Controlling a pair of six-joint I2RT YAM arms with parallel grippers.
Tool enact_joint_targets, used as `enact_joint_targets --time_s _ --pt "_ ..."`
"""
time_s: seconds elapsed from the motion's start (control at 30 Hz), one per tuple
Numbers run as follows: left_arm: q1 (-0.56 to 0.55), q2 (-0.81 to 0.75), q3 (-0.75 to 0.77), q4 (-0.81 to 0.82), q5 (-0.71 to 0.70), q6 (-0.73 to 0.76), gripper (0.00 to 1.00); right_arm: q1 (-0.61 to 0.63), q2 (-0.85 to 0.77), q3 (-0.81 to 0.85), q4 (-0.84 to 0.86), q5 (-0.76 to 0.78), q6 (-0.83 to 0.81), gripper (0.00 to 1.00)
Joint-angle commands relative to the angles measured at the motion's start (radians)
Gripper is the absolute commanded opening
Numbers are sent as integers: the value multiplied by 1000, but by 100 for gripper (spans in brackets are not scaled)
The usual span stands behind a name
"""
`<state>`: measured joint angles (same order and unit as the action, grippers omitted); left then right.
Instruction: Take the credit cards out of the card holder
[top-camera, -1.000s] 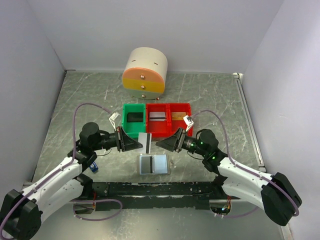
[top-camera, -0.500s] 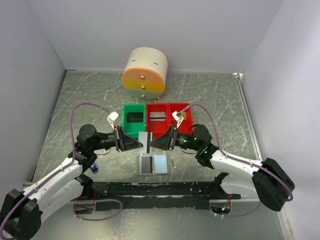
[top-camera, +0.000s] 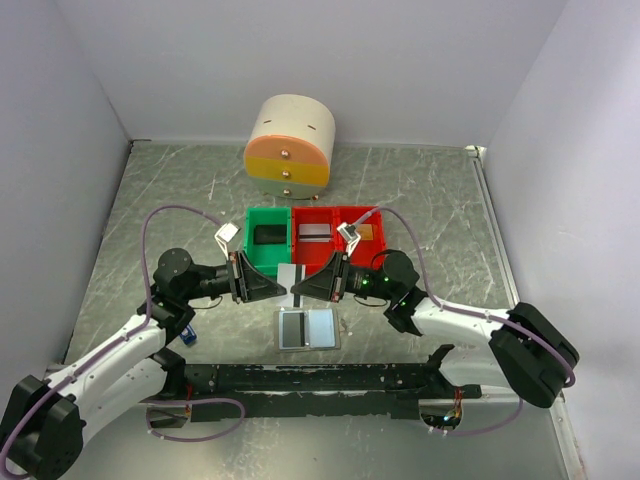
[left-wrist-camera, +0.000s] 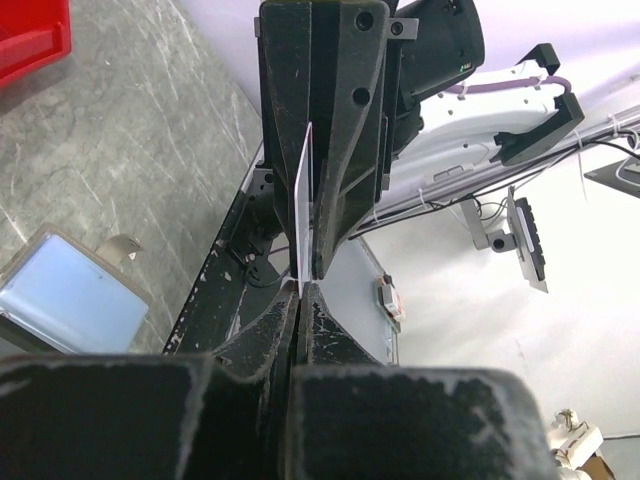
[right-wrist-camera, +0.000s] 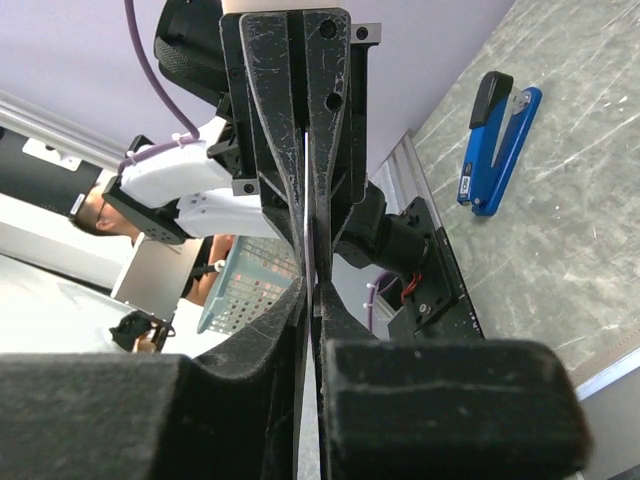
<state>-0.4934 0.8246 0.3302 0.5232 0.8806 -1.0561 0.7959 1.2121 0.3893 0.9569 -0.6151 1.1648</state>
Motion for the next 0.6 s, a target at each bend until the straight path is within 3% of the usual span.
enact_joint_targets --time_s 0.0,0.07,0.43,0.57 --pt "5 19 -16 83 21 -16 7 3 0 12 96 -21 24 4" --pt "6 26 -15 104 19 -26 7 2 -8 13 75 -14 19 0" --pt "4 36 -26 150 32 -53 7 4 -34 -11 72 19 38 0" --pt "4 35 -29 162 29 -63 7 4 -25 -15 111 12 52 7"
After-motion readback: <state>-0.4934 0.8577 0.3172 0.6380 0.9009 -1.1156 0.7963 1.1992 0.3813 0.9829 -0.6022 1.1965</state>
